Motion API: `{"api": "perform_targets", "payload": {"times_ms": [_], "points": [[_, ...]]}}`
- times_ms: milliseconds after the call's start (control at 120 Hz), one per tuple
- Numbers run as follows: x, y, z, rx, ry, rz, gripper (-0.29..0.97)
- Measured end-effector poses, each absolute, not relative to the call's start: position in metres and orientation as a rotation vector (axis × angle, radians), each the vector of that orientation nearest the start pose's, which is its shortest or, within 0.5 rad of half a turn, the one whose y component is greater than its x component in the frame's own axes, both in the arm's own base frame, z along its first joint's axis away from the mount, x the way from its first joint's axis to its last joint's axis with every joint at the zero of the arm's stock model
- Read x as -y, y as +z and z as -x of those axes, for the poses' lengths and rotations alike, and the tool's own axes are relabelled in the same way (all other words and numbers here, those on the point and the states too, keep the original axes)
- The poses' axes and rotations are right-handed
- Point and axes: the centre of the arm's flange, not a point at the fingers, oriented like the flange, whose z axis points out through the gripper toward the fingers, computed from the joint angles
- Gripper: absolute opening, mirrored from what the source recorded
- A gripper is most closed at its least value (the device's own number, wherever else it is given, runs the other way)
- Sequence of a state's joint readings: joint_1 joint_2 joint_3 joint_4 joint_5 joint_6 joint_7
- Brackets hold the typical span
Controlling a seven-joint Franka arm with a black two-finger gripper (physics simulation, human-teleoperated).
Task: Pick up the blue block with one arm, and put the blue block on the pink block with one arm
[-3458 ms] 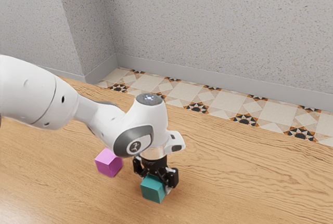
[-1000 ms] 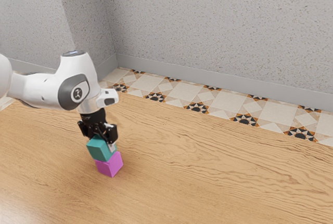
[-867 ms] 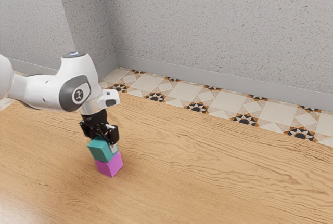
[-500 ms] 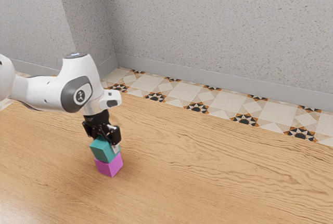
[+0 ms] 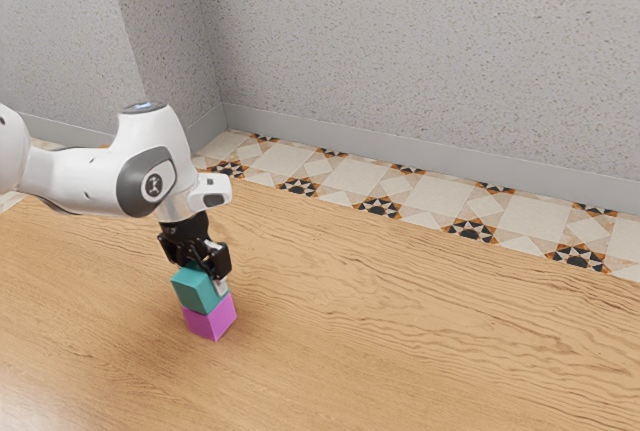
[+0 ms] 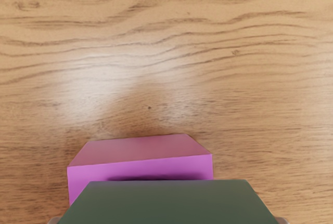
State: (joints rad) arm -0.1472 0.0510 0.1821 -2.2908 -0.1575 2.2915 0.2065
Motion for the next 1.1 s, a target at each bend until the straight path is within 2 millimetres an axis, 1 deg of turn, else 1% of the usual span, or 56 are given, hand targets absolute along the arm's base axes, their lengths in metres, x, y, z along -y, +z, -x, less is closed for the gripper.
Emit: {"api": "perform_targets", "payload": {"times_ms": [367, 508, 600, 667, 717, 875, 933, 975, 1067, 1100], "points": [[-0.016, 0.325, -0.514, -0.116, 0.057, 3.254, 0.4], [-0.016, 0.325, -0.514, -0.123, 0.057, 3.257, 0.52], [-0.016, 0.325, -0.514, -0.125, 0.056, 3.258, 0.58], [-0.017, 0.329, -0.514, -0.128, 0.044, 3.26, 0.61], [-0.017, 0.337, -0.514, -0.131, 0.025, 3.262, 0.62], [-0.016, 0.39, -0.506, -0.163, -0.086, 3.274, 0.65], [-0.022, 0.412, -0.501, -0.172, -0.116, 3.27, 0.66], [-0.026, 0.44, -0.499, -0.192, -0.16, 3.256, 0.66], [-0.028, 0.506, -0.507, -0.26, -0.222, 3.202, 0.67], [-0.023, 0.537, -0.512, -0.293, -0.249, 3.178, 0.67]]}}
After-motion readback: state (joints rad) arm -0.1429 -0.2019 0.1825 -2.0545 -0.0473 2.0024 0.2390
